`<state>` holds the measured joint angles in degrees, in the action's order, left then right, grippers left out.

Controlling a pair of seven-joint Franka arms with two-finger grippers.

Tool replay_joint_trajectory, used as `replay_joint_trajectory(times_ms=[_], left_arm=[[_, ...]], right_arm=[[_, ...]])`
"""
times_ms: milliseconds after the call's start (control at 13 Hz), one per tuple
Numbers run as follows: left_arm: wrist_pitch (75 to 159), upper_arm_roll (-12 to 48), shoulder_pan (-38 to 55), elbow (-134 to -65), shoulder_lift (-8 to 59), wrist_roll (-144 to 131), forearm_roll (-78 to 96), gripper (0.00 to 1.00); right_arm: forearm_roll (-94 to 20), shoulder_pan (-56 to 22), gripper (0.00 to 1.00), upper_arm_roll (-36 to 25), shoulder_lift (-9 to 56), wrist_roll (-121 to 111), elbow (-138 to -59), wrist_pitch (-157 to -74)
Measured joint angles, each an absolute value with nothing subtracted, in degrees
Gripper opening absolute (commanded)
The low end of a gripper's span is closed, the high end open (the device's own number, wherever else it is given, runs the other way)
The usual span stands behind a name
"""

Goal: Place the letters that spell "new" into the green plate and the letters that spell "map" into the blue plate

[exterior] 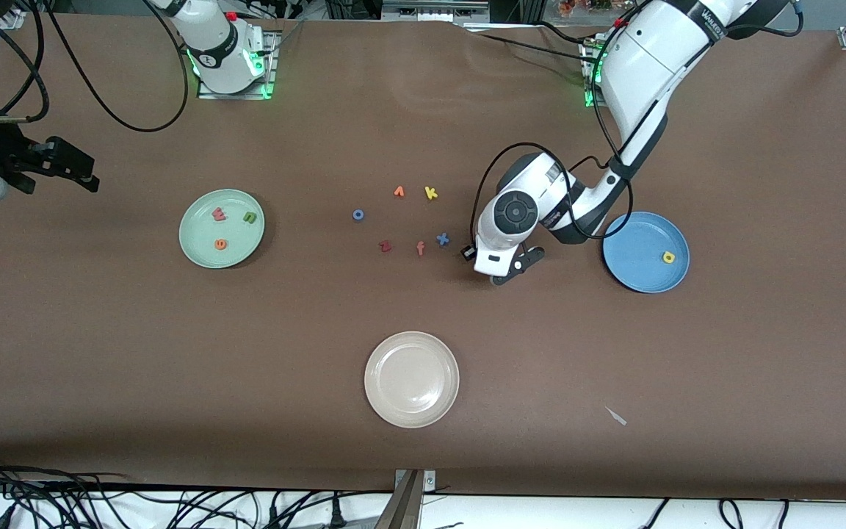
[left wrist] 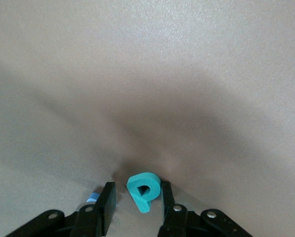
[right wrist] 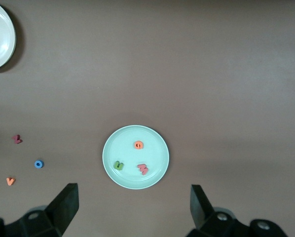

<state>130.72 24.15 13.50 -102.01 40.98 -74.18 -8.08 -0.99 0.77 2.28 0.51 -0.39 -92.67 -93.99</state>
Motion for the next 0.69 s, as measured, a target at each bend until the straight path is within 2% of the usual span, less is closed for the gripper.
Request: replay_joint_trajectory(times_ms=[462,694], left_arm=[[130.5,24.3,13.6,-101.9,41.0,-74.4,-8.1,0.13],[130.5,24.3,13.6,-101.9,41.0,-74.4,-8.1,0.13]], right_arm=[[-1.0,0.8,1.00,2.3,0.5,-0.4,-92.7,-94.0],[-1.0,0.8,1.00,2.3,0.5,-0.5,-92.7,-94.0]])
